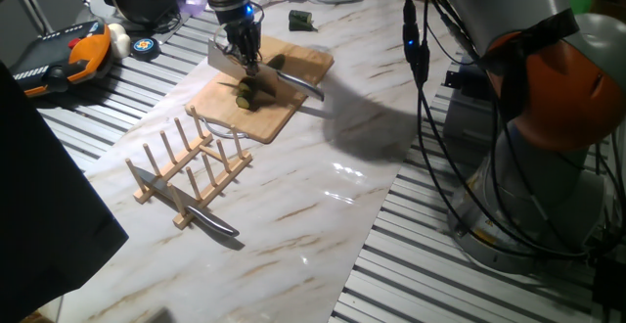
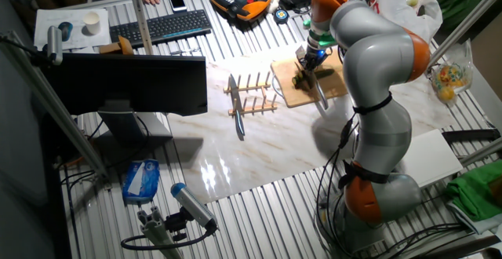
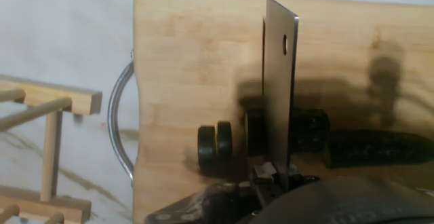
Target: Cut the cucumber into segments
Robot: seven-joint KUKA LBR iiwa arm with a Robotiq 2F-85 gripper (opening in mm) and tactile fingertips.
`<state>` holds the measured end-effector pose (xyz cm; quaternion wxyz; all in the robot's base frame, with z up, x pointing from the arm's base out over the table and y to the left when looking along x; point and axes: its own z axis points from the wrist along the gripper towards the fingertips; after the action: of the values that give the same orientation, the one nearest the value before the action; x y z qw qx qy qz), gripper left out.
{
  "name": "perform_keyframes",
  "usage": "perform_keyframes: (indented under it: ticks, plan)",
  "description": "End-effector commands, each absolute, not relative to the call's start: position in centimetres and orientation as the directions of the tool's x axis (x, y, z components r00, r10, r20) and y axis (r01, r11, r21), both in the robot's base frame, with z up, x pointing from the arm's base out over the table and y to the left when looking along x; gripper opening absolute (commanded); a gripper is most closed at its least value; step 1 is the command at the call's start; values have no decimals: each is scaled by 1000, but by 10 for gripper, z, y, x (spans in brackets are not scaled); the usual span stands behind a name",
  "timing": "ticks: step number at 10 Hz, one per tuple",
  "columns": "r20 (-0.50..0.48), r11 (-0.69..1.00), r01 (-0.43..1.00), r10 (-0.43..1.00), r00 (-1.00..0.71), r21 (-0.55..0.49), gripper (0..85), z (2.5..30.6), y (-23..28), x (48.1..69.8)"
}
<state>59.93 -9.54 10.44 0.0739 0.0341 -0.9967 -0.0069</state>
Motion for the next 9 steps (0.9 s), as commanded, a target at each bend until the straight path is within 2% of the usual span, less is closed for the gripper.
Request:
perform_keyframes:
  ticks: [1, 5, 9]
  plan:
    - [154, 997, -72, -74, -985, 20, 7, 104, -96, 596]
    - [212, 995, -95, -93, -973, 0, 7, 108, -97, 581]
    - [227, 996, -87, -85, -970, 1, 7, 95, -91, 580]
